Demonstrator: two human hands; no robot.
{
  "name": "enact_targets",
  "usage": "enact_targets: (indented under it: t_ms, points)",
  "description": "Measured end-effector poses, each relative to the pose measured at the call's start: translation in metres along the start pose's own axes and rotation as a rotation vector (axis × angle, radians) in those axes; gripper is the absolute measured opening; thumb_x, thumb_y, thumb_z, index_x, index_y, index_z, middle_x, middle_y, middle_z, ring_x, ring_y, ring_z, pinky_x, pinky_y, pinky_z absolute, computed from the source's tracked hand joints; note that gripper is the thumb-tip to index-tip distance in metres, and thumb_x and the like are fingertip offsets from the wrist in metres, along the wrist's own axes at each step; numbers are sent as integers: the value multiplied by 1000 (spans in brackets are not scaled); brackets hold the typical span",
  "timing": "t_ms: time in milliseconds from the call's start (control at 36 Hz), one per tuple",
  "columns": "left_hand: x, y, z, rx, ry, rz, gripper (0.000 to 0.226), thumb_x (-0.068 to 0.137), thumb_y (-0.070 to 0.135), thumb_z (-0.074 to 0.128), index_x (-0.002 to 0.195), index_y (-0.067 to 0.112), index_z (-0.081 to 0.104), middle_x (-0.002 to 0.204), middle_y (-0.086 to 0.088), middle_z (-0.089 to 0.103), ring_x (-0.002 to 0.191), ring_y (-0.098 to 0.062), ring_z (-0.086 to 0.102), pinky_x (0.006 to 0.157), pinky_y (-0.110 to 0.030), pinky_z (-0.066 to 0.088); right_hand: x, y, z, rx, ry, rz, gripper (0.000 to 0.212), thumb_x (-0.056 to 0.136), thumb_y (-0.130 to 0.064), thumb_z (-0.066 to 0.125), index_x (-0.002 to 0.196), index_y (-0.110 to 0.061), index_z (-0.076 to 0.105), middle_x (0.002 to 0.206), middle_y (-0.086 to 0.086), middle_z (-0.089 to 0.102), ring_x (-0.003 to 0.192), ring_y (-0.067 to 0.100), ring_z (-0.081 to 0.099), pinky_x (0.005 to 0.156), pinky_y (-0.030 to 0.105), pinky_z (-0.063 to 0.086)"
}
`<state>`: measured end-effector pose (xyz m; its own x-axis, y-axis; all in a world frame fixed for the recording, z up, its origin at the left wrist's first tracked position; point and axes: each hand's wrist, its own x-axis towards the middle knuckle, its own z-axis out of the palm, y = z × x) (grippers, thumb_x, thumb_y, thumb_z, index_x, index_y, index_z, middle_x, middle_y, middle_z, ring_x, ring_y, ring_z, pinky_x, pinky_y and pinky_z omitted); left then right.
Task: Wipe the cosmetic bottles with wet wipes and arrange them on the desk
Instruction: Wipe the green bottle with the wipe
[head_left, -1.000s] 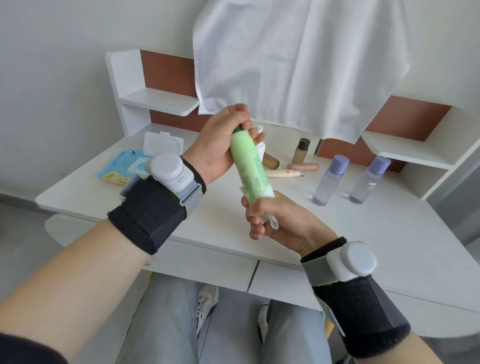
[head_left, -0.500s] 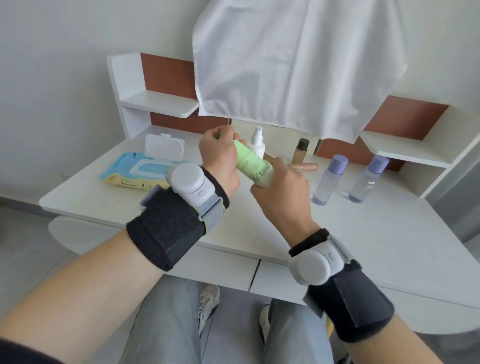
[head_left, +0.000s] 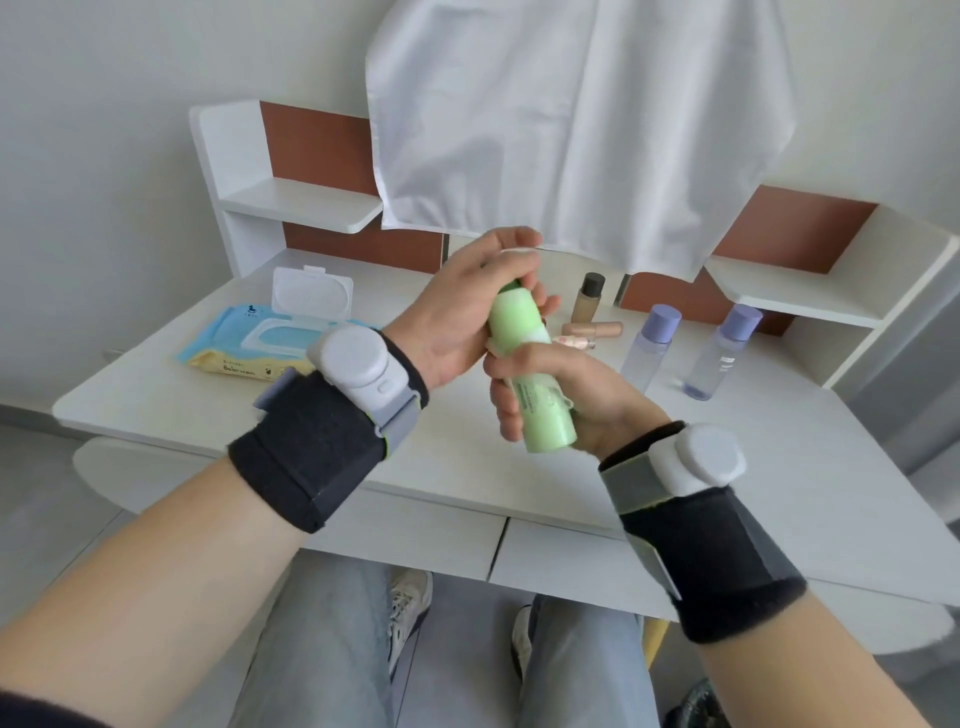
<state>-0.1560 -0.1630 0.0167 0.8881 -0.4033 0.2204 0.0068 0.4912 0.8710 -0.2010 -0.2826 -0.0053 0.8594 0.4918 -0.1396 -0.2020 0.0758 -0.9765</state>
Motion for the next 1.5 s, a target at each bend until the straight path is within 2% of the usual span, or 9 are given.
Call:
enact_targets:
  t_ms: [83, 167, 306, 417, 528, 722, 1000, 1306, 1500]
  points:
    - [2, 10, 1, -70, -34, 47, 15, 95, -1, 44, 103, 10, 49, 60, 0, 44, 58, -14, 47, 82, -36, 54, -1, 15, 0, 248, -230, -21, 25, 62, -16, 77, 73, -12, 55, 54, 2, 50, 42, 14, 47, 46, 22, 43]
    - [4, 13, -6, -125, -35, 79, 14, 96, 0, 43, 104, 11, 47, 57, 3, 45, 58, -13, 47, 82, -36, 53, -3, 24, 3, 298, -269, -24, 30, 58, -14, 76, 79, -12, 55, 55, -1, 49, 42, 11, 46, 43, 21, 42]
    - [7, 12, -21, -189, 76, 108, 12, 95, 3, 45, 92, 13, 50, 59, 2, 45, 59, -13, 48, 81, -33, 52, -7, 20, 7, 50, 6, -78, 22, 68, -4, 55, 90, -5, 53, 58, 5, 45, 46, 15, 41, 45, 23, 40]
    - [15, 4, -35, -213, 398, 96, 14, 95, 6, 52, 82, 10, 50, 62, -1, 47, 55, -14, 50, 81, -35, 52, -1, 20, 6, -125, 357, -173, 35, 92, -35, 63, 104, -2, 61, 66, 8, 58, 54, 20, 56, 55, 29, 52]
    - [19, -13, -41, -309, 626, 48, 15, 96, 5, 49, 82, 7, 46, 67, -4, 45, 55, -16, 48, 63, -31, 55, 11, 23, 14, 60, 568, -327, 58, 102, -53, 28, 107, -9, 65, 76, 15, 69, 69, 27, 68, 71, 38, 60]
    - [16, -32, -34, -332, 741, 14, 5, 95, 5, 46, 100, 6, 47, 80, -9, 51, 73, -25, 57, 61, -31, 55, 28, 31, 23, 381, 834, -444, 58, 102, -54, 30, 125, -9, 58, 120, 11, 67, 110, 21, 66, 101, 40, 50]
    - [15, -29, -35, -398, 660, -24, 17, 93, 2, 45, 76, 8, 44, 73, -7, 46, 65, -19, 51, 73, -34, 53, 22, 21, 16, 445, 718, -409, 53, 101, -52, 37, 79, -8, 56, 72, 0, 71, 81, 23, 71, 88, 43, 57]
    - [14, -32, -35, -297, 672, 4, 12, 92, 1, 45, 82, 8, 45, 74, -7, 48, 61, -18, 53, 56, -27, 53, 22, 19, 7, 543, 817, -203, 46, 101, -53, 34, 90, -12, 49, 81, 11, 67, 69, 32, 70, 56, 41, 59]
    - [24, -8, -41, -242, 716, 202, 11, 94, 3, 48, 87, 10, 45, 66, -2, 48, 53, -15, 50, 60, -29, 50, 25, 22, -6, 307, 822, -126, 51, 104, -52, 26, 87, -13, 54, 72, 15, 70, 66, 32, 69, 70, 43, 60]
